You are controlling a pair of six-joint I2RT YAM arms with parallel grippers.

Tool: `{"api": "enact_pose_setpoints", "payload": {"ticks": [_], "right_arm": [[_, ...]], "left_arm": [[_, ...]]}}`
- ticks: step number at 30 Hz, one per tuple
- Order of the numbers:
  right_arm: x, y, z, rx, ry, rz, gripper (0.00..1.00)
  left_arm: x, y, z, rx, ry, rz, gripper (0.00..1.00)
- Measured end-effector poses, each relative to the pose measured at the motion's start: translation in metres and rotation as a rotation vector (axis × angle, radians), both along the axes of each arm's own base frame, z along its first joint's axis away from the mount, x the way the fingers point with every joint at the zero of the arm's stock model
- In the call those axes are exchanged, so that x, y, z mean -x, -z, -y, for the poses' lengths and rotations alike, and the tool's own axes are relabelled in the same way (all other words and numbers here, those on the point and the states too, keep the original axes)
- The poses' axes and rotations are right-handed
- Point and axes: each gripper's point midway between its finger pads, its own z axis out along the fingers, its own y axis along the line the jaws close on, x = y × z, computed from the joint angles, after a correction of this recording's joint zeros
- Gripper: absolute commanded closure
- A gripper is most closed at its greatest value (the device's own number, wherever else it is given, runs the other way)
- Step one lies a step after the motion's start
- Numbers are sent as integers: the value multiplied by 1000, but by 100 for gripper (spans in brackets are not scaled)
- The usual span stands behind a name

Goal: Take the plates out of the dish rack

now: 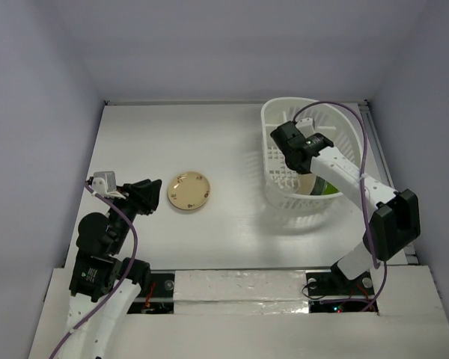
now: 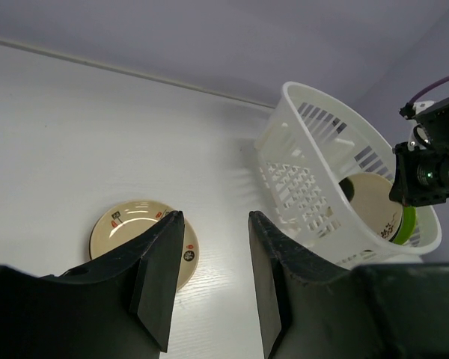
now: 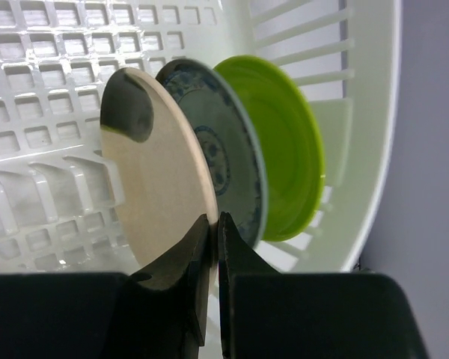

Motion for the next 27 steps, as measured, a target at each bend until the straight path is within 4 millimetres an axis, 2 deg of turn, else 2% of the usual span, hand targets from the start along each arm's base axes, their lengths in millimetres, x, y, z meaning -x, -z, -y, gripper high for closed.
{"api": "enact_pose_setpoints", "payload": {"ticks": [7,13,16,18,20,24,27], "right_arm": [[-12,-33,-1,0,5,81,100],[-11,-40,-2,18,-4,95,100],[-13,-51,-6,17,-9,123,100],[-16,-67,-10,-3,-13,171,100],[-17,-92,-17,-36,-20,244,100],[-5,-143,-31,-157,-59,411,100],[2,-164,-58,-289,-137,496,100]], "left_arm": [[0,0,0,0,0,0,63],[0,0,0,0,0,0,63],[0,0,0,0,0,0,63],[0,0,0,0,0,0,63],[0,0,0,0,0,0,63],[0,0,0,0,-2,-1,63],[0,0,0,0,-2,-1,63]]}}
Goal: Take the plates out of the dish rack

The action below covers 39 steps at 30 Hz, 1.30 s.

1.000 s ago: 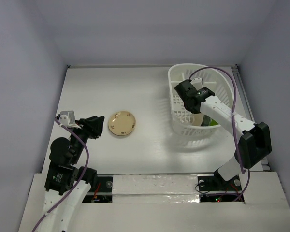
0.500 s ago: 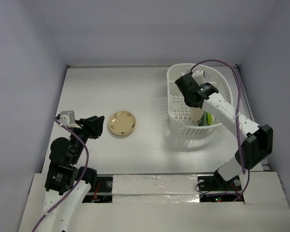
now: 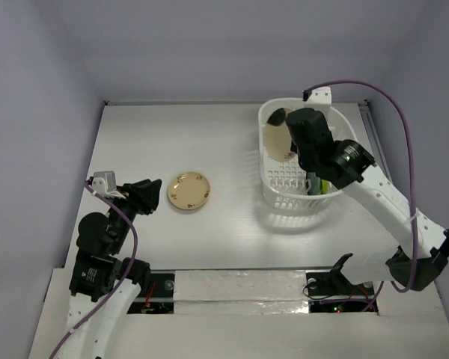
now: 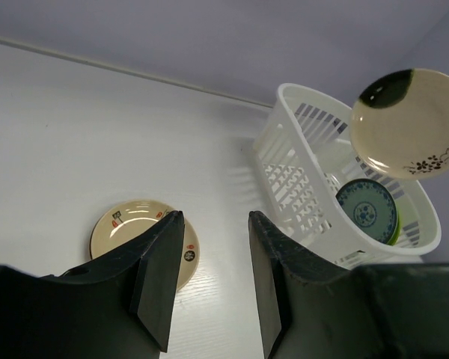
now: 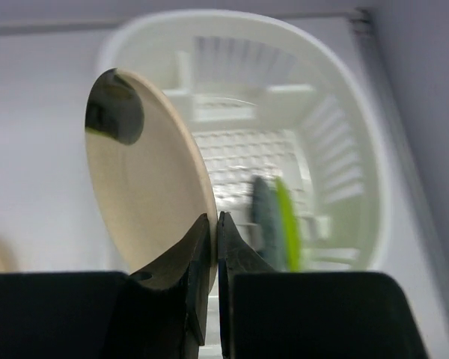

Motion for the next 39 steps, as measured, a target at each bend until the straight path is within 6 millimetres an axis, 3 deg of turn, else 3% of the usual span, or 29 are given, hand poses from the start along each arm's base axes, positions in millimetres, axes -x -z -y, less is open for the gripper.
{"api": "enact_pose_setpoints", "payload": {"ticks": [4,8,11,16,18,21,29,35,39], "right_arm": [[1,0,-64,-203,-207,54,100],[-13,35,-146,-341,-383,1,100],[-23,86,-215,-403,-496,-100,100],[-21,178,-280,-432,-567,-287,100],[-16,206,-293,-450,-578,-348,100],[-12,226,-305,-486,-581,-394,100],[-10,229,-318,-586,-588,-392,86],[-4,247,-311,-585,-562,-419,87],[-4,248,-311,-592,-555,-420,85]], "left_arm": [[-1,1,0,0,-2,-3,63],[-2,1,-1,-1,-7,-7,63],[-2,2,-1,-1,-11,-10,63],[-3,2,-2,0,-17,-13,63],[-4,3,-2,0,-19,-15,63],[-4,3,-2,1,-20,-16,63],[-5,4,-2,1,-20,-24,63],[-5,4,-2,1,-20,-23,63],[-5,4,-2,2,-20,-24,63]]}}
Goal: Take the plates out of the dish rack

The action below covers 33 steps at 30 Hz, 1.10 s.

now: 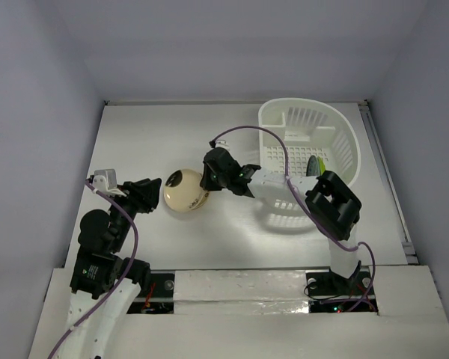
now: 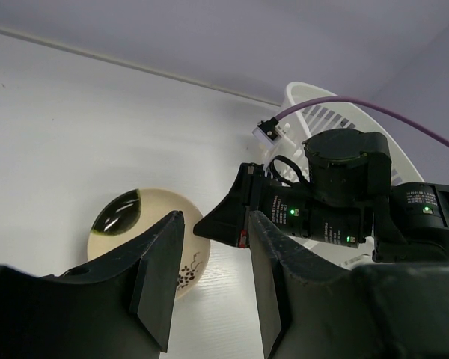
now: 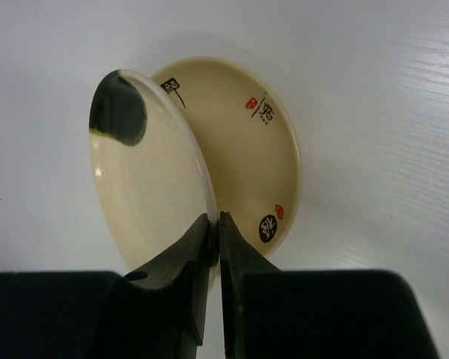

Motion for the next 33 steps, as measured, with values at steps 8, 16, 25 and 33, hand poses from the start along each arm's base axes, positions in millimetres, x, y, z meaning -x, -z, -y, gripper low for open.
{"api": "enact_pose_setpoints", "payload": {"ticks": [8,16,25,33], "right_arm": [[-5,3,6,10,49,4,82],[-8,12,18,64,80,2,51],[-2,-16,61,173,117,77,93],[-10,-144,197,207,420,287,100]], "left_arm": [[0,0,1,0,5,0,63],[1,0,2,0,14,0,63],[1,0,3,0,17,1,63],[3,-1,4,1,28,7,63]]}}
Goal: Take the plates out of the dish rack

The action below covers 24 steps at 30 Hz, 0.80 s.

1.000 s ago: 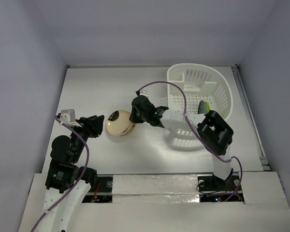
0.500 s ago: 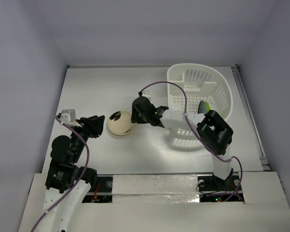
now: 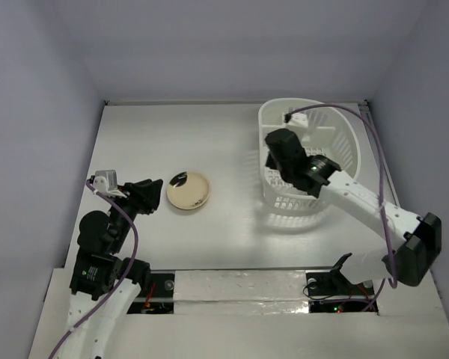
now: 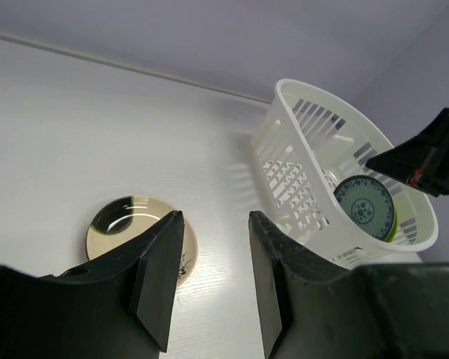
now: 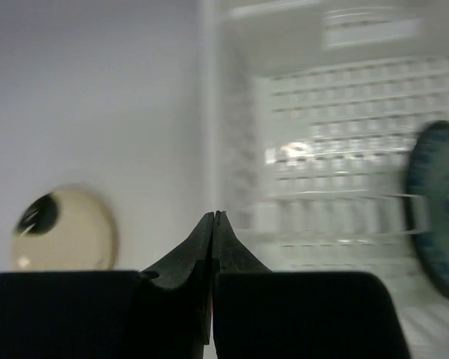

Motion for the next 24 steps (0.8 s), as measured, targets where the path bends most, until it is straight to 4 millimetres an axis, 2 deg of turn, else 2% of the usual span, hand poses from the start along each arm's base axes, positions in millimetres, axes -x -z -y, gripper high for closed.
{"api": "enact_pose_setpoints", "payload": {"ticks": [2,4,5,7,9,12,24], "right_arm": [[1,1,50,62,117,-9,100],[3,14,97,147,228,-57,87],[7,23,116,195,268,-88,77],[17,40,140,284,308,-160,70],[26,49,153,348,319,-213,65],[32,53,163,392,326,-247,64],[31,65,178,462,337,-310,69]], "left_arm": [[2,-2,0,2,3,8,62],[4,-4,0,5,6,19,62],[5,-5,0,7,7,24,62],[7,-7,2,9,16,32,62],[8,-7,3,10,25,35,62],[10,-8,4,11,32,40,62],[12,-9,5,13,40,46,62]]}}
